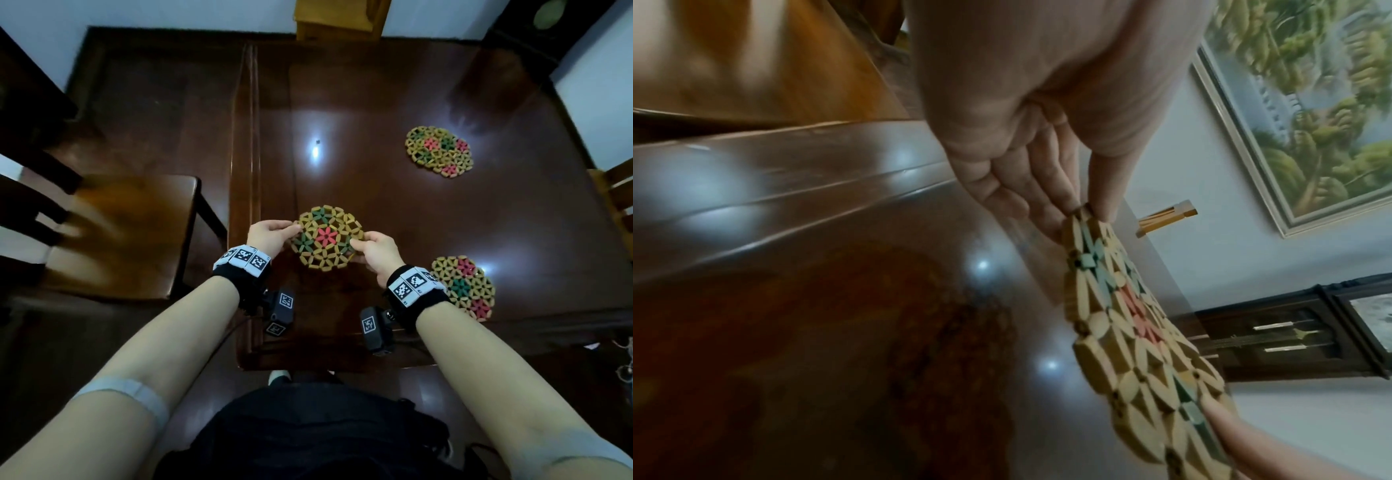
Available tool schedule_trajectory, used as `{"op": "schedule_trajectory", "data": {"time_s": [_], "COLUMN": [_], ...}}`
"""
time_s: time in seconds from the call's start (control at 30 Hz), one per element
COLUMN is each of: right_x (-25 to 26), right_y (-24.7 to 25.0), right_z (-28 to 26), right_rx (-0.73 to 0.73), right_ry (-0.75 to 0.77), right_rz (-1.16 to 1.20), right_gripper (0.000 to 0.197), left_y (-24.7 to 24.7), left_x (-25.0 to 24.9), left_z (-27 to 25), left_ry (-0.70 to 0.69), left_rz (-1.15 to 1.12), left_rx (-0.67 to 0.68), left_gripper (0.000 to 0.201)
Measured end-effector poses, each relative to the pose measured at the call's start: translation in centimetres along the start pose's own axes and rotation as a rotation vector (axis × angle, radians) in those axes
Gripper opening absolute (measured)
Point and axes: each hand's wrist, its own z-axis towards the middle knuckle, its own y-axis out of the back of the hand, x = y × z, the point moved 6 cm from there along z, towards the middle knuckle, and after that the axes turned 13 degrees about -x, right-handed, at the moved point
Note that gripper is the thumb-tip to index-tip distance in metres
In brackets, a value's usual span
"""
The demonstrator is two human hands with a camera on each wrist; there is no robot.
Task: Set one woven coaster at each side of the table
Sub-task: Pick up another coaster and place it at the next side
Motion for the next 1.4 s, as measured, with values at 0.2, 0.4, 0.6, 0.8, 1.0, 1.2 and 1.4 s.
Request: {"op": "schedule_trajectory", "data": {"time_s": [0.2,0.4,0.6,0.8,1.0,1.2,1.4], "right_x": [0.8,1.2,1.5,0.8,1.5,2.5,3.5], "right_y": [-1.7,-3.5,-5.7,-9.7,-12.9,-13.2,-13.2], "right_z": [0.4,0.3,0.5,-0.7,-2.0,-1.6,-0.4], "right_rx": [0.062,0.042,-0.141,-0.302,-0.321,-0.336,-0.306], "right_ry": [-0.073,-0.116,-0.15,-0.278,-0.307,-0.256,-0.208], "right_rz": [0.029,0.104,0.173,0.318,0.359,0.316,0.309], "right_gripper": [0.015,0.028,0.033,0.021,0.005,0.027,0.044], "left_y": [0.9,1.8,1.1,2.1,3.8,3.2,2.1], "left_x": [-0.3,-1.7,-3.2,-4.5,-5.5,-6.6,-8.0], "left_z": [1.6,4.4,9.1,13.0,14.7,15.4,15.9], "left_ry": [0.002,-0.045,-0.114,-0.164,-0.175,-0.194,-0.244], "left_rz": [0.029,0.078,0.174,0.268,0.283,0.326,0.421], "left_rx": [-0.035,-0.006,0.151,0.319,0.402,0.396,0.376], "left_gripper": [0.028,0.024,0.018,0.013,0.012,0.021,0.031]}}
